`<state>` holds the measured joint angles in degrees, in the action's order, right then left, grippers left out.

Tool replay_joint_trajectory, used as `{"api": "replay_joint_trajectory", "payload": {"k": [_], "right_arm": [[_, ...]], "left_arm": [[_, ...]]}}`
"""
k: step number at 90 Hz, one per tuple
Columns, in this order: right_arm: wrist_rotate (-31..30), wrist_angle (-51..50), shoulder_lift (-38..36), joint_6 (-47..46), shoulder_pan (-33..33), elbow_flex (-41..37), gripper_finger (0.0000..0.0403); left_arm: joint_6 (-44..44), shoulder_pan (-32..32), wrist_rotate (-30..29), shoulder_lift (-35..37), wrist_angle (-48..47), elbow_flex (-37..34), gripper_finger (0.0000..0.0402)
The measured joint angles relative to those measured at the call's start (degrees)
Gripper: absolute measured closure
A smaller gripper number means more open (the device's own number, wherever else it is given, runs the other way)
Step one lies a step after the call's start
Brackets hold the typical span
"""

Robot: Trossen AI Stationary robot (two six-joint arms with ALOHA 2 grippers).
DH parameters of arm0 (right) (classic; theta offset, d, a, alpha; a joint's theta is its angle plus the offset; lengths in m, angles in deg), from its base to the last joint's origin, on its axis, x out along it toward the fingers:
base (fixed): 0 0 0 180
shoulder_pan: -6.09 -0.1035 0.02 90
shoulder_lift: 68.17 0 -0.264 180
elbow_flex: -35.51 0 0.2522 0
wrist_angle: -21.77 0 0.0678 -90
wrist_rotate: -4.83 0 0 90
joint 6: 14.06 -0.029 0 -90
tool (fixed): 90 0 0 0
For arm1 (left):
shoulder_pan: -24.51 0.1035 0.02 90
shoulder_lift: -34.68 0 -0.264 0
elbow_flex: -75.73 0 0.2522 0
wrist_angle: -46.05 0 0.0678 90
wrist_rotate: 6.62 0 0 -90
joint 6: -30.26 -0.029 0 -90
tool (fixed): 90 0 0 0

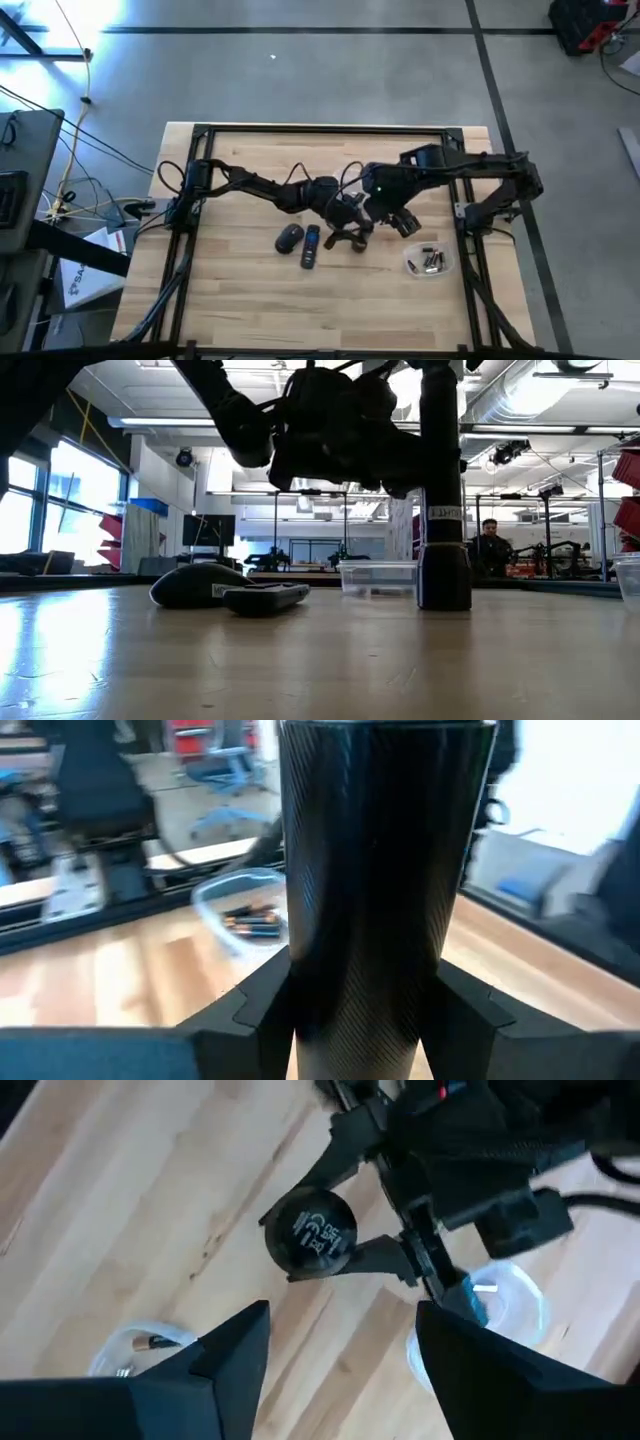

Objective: Insert battery
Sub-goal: Close the flashlight battery compartment

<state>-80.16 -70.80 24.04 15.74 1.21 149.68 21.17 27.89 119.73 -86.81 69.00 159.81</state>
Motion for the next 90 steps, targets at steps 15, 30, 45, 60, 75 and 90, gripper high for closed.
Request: {"api": "replay_joint_trajectory", "payload": {"k": [15,30,45,60,75,90], "right_arm": [[0.00,2.89,0.52,2.21,-2.86,0.01,0.0192],[3.03,5.51,1.65,2.61,-5.32,0.04,0.0192],[6.10,6.22,2.70,3.70,-7.02,0.04,0.0193],[6.12,7.53,2.70,7.25,-8.59,0.04,0.0193],[7.27,8.05,3.06,9.35,-8.79,0.04,0.0197],[9.25,9.49,3.21,9.49,-8.79,0.04,0.0210]], "left_arm": [[-0.71,-0.50,2.47,-0.11,-0.28,0.67,0.0255],[-3.10,-2.17,2.78,-0.11,-1.85,1.65,0.0255],[-3.22,-3.23,2.58,-0.11,-1.62,1.77,0.0255],[-3.16,-4.23,2.00,-0.16,-0.64,1.77,0.0255],[-2.72,-5.02,1.75,-0.81,-0.02,2.57,0.0255],[-0.85,-5.47,2.89,-3.35,-0.67,5.61,0.0255]]}}
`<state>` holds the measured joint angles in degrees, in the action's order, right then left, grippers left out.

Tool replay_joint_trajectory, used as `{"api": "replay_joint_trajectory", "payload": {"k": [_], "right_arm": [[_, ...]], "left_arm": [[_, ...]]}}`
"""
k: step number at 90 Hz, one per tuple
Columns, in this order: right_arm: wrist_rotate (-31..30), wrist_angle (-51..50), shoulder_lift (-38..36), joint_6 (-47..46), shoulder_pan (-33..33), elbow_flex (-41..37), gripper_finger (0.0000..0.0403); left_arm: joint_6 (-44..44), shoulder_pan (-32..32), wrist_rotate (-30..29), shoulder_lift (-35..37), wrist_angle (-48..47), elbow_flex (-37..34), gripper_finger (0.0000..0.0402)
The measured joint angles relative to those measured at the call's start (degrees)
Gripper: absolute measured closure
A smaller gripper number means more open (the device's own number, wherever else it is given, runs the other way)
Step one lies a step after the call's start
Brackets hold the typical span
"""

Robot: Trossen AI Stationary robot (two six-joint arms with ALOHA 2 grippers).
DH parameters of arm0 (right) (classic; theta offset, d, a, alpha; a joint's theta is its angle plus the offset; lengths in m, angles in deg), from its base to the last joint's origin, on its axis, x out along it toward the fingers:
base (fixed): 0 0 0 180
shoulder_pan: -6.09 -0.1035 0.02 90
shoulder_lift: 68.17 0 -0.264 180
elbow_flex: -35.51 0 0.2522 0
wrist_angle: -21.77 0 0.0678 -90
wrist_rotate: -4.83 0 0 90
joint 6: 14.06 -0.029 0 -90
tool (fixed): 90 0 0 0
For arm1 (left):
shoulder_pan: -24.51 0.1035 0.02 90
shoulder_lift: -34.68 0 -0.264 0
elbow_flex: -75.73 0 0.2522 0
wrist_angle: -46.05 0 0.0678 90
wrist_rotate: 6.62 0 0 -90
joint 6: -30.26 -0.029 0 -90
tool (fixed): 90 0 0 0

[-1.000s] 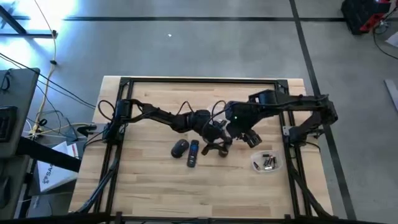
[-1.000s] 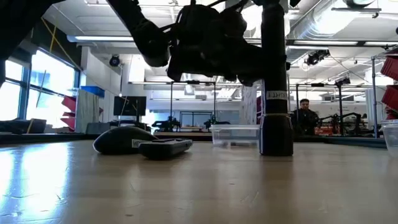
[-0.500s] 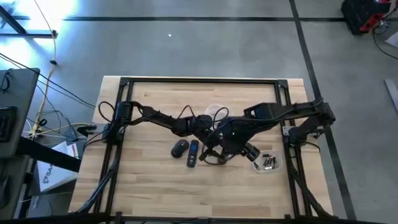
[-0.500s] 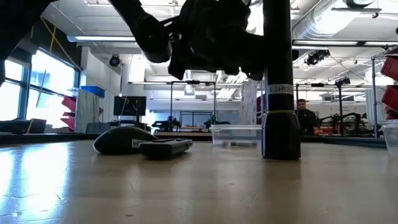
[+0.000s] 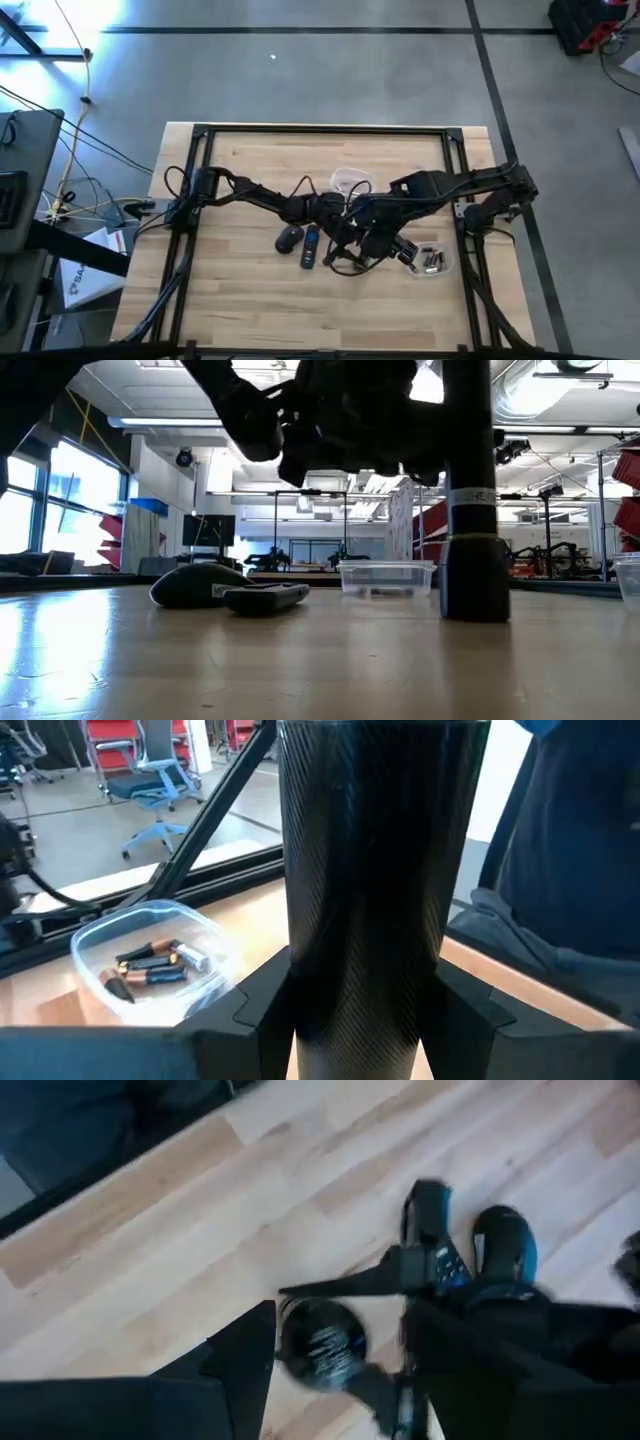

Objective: Insert battery
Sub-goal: Close the flashlight battery compartment

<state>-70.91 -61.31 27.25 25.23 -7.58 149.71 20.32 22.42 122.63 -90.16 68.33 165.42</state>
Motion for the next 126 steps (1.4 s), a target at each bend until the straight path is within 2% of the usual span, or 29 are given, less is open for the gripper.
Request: {"api": "replay_joint_trajectory", "payload": {"k": [18,70,126], "right_arm": [[2.83,-2.48,0.04,-0.44,0.13,0.00,0.0219],[3.06,-2.80,2.91,0.12,0.13,-0.02,0.0227],[2.68,-4.13,2.73,-4.99,-0.25,1.57,0.0227]], "left_arm": [[0.11,-0.23,1.38,-0.22,0.56,0.16,0.0255],[0.63,-0.98,1.44,-0.22,-0.29,0.36,0.0255],[1.53,-0.89,0.09,-0.22,-0.27,0.36,0.0255]]}}
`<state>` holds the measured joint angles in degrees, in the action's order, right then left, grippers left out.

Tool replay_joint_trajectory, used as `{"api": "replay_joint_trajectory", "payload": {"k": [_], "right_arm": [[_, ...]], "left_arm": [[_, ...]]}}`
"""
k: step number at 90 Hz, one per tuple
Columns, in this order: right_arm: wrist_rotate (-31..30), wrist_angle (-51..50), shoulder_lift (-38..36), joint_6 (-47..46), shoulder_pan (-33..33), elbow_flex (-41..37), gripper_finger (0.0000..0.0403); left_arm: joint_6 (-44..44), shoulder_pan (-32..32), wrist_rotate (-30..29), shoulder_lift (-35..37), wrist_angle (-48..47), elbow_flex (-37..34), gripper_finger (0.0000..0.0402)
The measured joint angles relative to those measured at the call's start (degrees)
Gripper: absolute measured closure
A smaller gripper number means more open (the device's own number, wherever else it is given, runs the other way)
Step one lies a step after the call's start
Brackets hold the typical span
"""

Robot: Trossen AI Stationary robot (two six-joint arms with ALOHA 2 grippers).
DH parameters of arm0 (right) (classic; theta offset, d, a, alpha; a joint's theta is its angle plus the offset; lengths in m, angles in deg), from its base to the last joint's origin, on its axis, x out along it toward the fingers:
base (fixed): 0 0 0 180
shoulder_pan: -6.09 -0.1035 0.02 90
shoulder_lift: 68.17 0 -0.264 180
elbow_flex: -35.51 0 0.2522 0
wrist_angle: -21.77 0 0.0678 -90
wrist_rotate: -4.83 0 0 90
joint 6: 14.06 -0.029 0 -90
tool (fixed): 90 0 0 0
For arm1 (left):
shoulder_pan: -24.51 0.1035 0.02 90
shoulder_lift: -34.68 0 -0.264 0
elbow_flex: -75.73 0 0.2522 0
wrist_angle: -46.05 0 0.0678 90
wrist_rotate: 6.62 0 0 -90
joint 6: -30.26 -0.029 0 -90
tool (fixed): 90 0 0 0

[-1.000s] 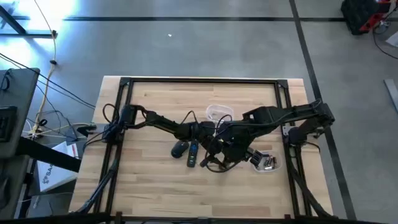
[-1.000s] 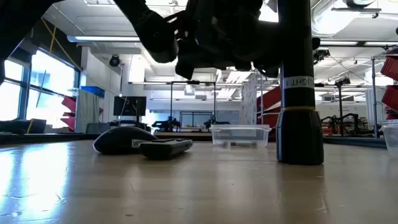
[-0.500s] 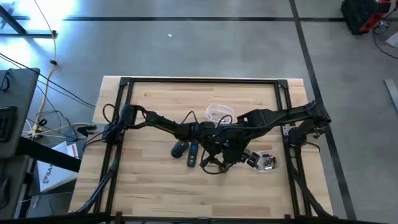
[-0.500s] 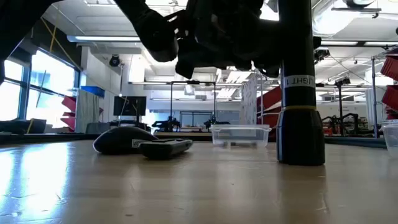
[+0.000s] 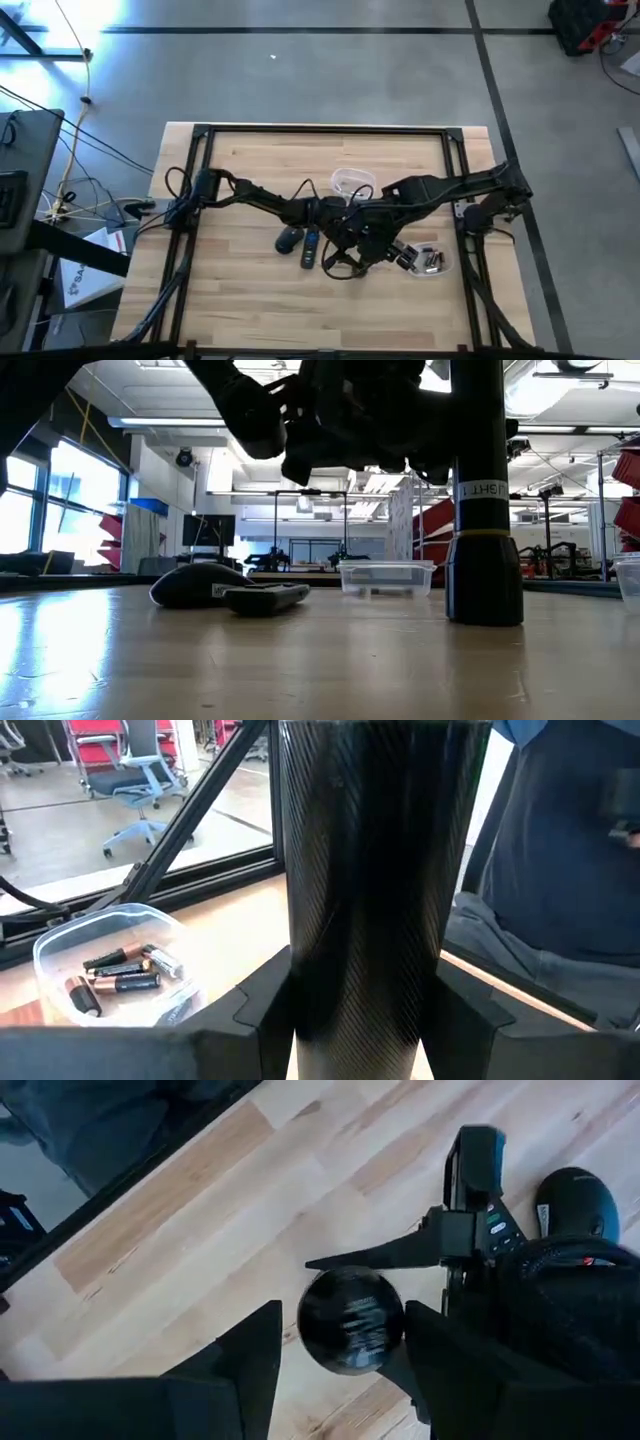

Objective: Insert battery
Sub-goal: Close the flashlight battery compartment

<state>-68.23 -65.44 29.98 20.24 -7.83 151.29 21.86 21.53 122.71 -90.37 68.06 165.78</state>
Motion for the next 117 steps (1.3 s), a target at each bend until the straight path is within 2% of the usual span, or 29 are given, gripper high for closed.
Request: {"api": "replay_joint_trajectory", "payload": {"k": [14,33,50,65,90,117], "right_arm": [[0.16,-1.02,-0.11,0.17,0.29,2.86,0.0227],[1.19,-1.40,0.30,0.47,2.28,2.91,0.0227],[8.15,-2.75,1.12,-0.87,3.79,2.88,0.0227],[7.14,-3.04,1.84,-1.08,3.80,2.80,0.0222],[6.62,-3.48,2.29,0.69,3.79,2.80,0.0190],[6.06,-4.27,3.17,3.20,3.26,2.80,0.0207]], "left_arm": [[0.36,0.02,-0.04,0.00,0.08,0.00,0.0255],[0.41,0.04,-0.07,0.00,0.07,0.00,0.0255],[0.39,0.04,-0.07,0.00,-0.05,0.00,0.0255],[0.33,0.04,-0.13,0.00,-0.13,0.00,0.0255],[0.19,0.09,0.02,0.00,-0.07,0.00,0.0255],[0.19,0.09,0.07,0.00,-0.66,0.00,0.0255]]}}
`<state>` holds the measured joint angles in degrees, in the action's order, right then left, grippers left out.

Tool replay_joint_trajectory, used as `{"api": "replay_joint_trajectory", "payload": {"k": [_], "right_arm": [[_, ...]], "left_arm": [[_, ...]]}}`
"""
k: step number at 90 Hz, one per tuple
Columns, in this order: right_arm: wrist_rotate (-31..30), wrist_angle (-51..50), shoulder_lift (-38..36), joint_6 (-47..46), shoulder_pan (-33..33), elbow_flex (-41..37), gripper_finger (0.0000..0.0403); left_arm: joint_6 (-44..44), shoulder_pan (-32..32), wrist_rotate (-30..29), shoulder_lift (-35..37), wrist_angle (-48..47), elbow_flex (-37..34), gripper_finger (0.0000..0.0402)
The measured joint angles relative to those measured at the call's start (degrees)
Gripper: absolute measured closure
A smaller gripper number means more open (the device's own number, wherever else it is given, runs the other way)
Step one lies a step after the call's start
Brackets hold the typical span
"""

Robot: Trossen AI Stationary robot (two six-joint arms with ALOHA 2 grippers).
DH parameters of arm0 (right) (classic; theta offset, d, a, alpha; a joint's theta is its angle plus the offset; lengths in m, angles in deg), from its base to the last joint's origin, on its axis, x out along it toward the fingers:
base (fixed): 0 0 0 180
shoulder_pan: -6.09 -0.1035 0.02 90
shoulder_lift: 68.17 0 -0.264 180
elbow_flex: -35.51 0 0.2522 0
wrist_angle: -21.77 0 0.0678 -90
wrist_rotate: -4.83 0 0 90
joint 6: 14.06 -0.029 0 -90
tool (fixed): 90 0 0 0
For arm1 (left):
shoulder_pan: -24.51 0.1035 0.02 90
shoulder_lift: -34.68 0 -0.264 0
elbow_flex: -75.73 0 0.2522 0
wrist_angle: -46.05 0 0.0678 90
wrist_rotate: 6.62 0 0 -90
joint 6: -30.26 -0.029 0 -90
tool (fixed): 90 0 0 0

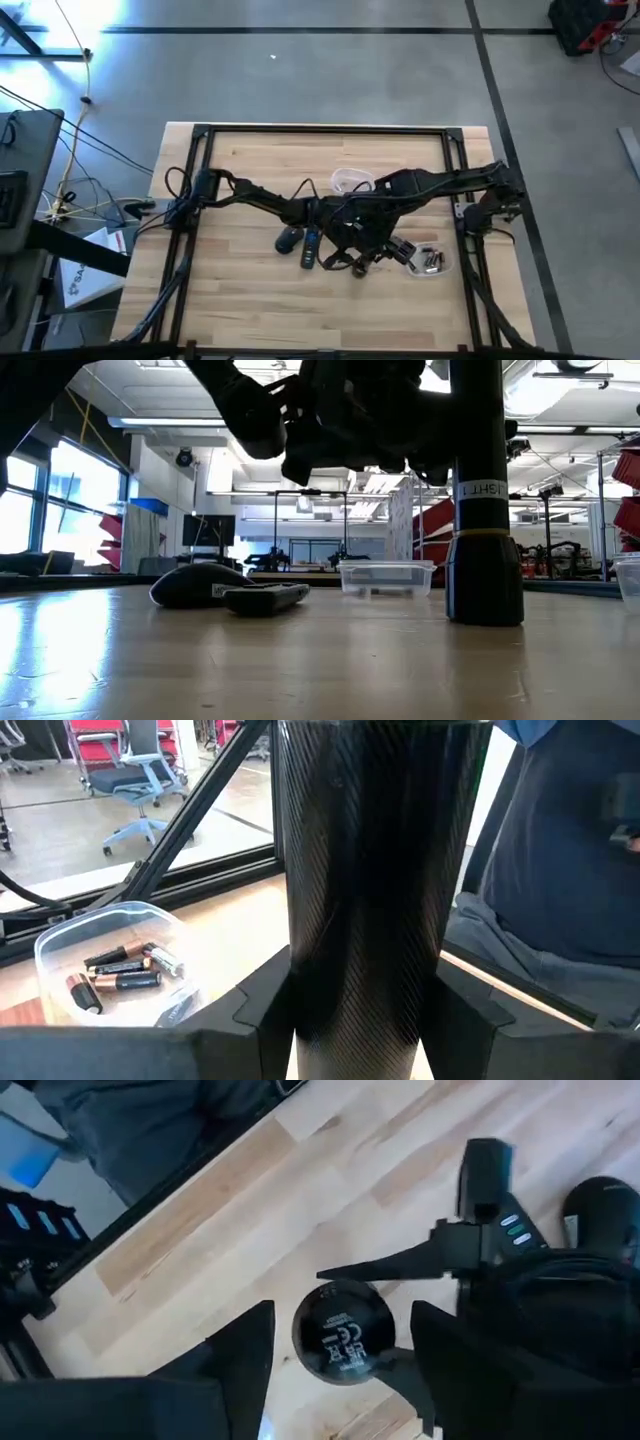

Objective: Insert battery
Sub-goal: Close the flashlight battery compartment

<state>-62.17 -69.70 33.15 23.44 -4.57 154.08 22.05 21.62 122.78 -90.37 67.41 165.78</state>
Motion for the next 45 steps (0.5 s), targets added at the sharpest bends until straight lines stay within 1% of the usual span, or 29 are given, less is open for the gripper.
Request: {"api": "replay_joint_trajectory", "payload": {"k": [23,32,45], "right_arm": [[0.00,-0.31,-0.05,1.26,0.00,-0.05,0.0222],[0.02,0.42,-0.13,1.55,-0.17,-1.37,0.0228],[-0.51,1.28,-0.11,1.55,-0.64,-2.58,0.0235]], "left_arm": [[-0.03,0.00,0.18,0.00,-0.23,0.00,0.0255],[-1.40,0.02,1.42,0.02,-0.85,0.07,0.0255],[-1.75,0.00,1.49,0.02,-0.98,0.04,0.0255]]}}
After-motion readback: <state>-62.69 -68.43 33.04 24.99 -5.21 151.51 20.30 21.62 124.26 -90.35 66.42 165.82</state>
